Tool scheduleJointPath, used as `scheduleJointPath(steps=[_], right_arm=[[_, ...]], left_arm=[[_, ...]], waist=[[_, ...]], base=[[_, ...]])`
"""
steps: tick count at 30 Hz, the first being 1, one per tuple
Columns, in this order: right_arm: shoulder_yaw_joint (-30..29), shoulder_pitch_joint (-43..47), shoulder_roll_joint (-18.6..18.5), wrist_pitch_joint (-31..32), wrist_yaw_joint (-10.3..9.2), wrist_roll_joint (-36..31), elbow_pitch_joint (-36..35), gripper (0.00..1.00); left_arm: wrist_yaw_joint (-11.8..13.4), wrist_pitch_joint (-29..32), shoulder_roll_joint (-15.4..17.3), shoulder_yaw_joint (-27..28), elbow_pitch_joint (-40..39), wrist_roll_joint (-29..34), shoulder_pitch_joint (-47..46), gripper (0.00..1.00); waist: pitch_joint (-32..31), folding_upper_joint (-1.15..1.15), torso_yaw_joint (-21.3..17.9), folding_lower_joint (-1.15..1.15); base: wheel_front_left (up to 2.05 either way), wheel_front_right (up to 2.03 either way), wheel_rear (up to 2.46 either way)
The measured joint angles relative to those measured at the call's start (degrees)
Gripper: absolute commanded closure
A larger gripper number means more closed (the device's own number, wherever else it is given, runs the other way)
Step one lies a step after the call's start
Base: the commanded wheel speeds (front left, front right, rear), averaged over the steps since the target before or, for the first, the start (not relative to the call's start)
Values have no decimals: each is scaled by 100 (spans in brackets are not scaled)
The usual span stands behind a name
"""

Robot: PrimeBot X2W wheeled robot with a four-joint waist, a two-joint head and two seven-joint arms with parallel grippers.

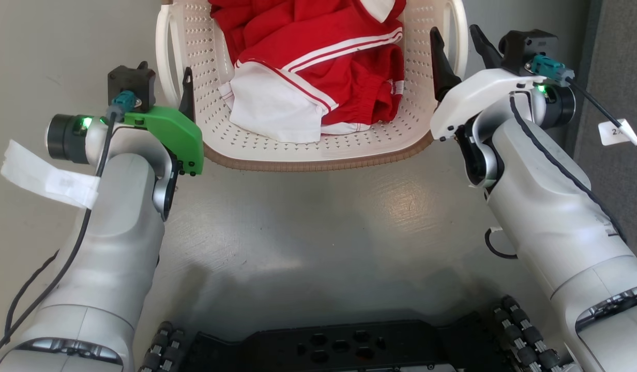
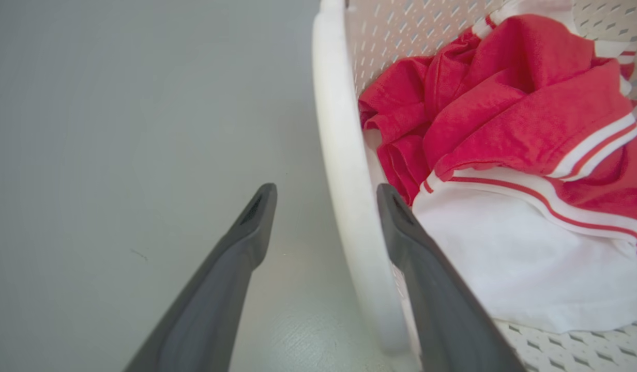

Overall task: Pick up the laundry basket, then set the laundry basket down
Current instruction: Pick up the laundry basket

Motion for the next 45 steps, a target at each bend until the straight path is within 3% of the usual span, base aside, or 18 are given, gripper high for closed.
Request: scheduleJointPath(steps=[12,13,14,17,18,20,21,22,25,26,45], right_arm=[[405,-227,-4,23,-1,344,299,0],[439,-230,-4,23,-1,369,318,0],[469,-234,-4,23,-1,381,332,0],[539,-270,-4,23,-1,433,367,0],[569,-294,-4,23,-1,455,378,6],[631,-341,-4,23,-2,488,392,29],[658,-351,-4,23,-2,524,400,47],[684,-355,-2,23,-2,561,412,57],[765,-357,-4,23,-9,644,488,82],[799,-358,-4,23,-9,659,503,100],[1127,-433,22,29,-41,1025,925,100]], left_arm=[[-179,59,-1,-337,287,-314,-172,0],[-193,81,-1,-349,299,-380,-179,12],[-193,83,-1,-361,313,-421,-187,12],[-194,87,-1,-415,389,-448,-226,39],[-194,96,-9,-447,415,-469,-248,51],[-194,100,-12,-504,447,-475,-287,67],[-194,100,-12,-523,456,-483,-296,83],[-194,100,-15,-536,463,-502,-302,100],[-194,108,-3,-579,487,-561,-338,100],[-194,108,-3,-601,489,-571,-342,100],[-166,124,-33,-949,675,-1003,-328,100]], waist=[[54,0,8,0],[56,0,7,0],[57,0,7,0],[60,0,3,0],[60,0,0,0],[60,0,-6,0],[59,0,-9,0],[57,0,-13,0],[53,0,-25,0],[51,0,-29,0],[-282,0,-45,0]], base=[[0,0,0],[0,0,0],[0,0,0],[0,0,0],[0,0,0],[0,0,0],[0,0,0],[0,0,0],[0,0,0],[0,0,0],[0,0,0]])
